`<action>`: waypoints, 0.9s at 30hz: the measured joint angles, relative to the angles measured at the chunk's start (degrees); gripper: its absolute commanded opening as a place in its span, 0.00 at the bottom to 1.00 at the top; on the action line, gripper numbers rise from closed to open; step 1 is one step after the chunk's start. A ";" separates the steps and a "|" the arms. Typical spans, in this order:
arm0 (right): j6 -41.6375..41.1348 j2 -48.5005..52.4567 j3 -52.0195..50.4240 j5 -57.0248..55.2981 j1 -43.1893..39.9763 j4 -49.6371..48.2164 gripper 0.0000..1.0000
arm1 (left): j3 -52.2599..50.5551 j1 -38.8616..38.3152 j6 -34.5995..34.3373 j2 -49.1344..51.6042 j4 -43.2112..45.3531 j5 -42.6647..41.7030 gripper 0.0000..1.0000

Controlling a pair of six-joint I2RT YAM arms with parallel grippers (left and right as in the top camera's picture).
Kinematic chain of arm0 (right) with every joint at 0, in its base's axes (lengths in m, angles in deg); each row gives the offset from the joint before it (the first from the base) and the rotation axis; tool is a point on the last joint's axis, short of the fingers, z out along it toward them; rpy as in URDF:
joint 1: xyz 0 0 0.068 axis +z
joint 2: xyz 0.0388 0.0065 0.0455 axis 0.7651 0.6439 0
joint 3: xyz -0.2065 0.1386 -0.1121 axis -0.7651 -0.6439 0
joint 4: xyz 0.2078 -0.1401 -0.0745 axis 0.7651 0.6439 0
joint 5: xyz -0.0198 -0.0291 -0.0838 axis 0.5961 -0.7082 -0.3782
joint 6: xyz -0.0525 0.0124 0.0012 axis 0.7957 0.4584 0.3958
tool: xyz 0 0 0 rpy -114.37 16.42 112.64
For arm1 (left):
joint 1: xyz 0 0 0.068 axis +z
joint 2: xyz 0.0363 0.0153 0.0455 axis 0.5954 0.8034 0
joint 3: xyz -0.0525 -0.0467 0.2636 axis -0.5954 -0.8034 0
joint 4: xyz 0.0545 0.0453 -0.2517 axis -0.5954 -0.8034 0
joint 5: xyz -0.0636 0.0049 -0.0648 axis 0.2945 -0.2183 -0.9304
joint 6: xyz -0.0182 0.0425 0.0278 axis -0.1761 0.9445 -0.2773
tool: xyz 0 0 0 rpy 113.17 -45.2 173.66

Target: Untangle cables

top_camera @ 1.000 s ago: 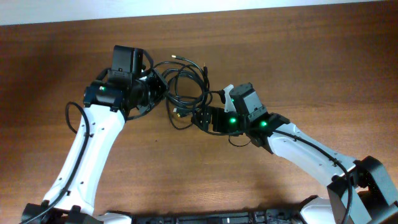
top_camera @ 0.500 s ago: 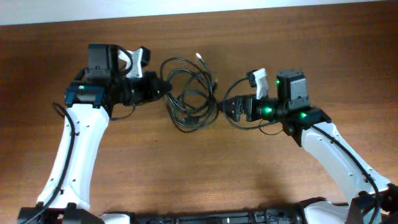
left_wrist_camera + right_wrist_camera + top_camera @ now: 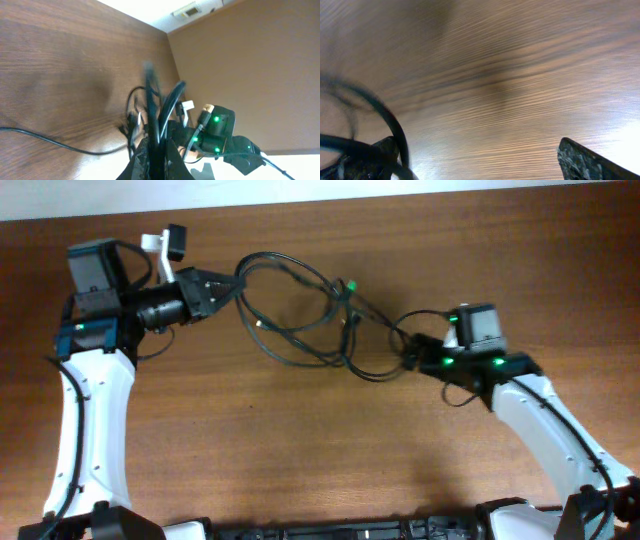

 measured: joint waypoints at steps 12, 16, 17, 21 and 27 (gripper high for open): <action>17.70 -0.02 -0.07 30.58 -9.57 -1.53 0.99 | 0.09 -8.87 0.48 -0.22 -8.00 16.00 0.58; 18.25 -0.07 -0.07 31.85 -9.57 -1.53 0.99 | 0.11 -20.55 0.57 -0.31 -17.79 45.11 0.99; 18.27 -0.09 -0.07 31.89 -9.57 -1.51 0.99 | 0.11 -23.21 0.70 -0.33 -21.03 55.76 0.99; 18.29 -0.09 -0.07 32.06 -9.57 -1.27 0.99 | 0.11 -25.35 -0.81 -0.33 -21.33 69.94 0.99; 18.32 -0.09 -0.07 32.06 -9.57 -1.07 0.99 | -0.09 -25.35 -7.54 -0.33 -22.58 72.67 0.99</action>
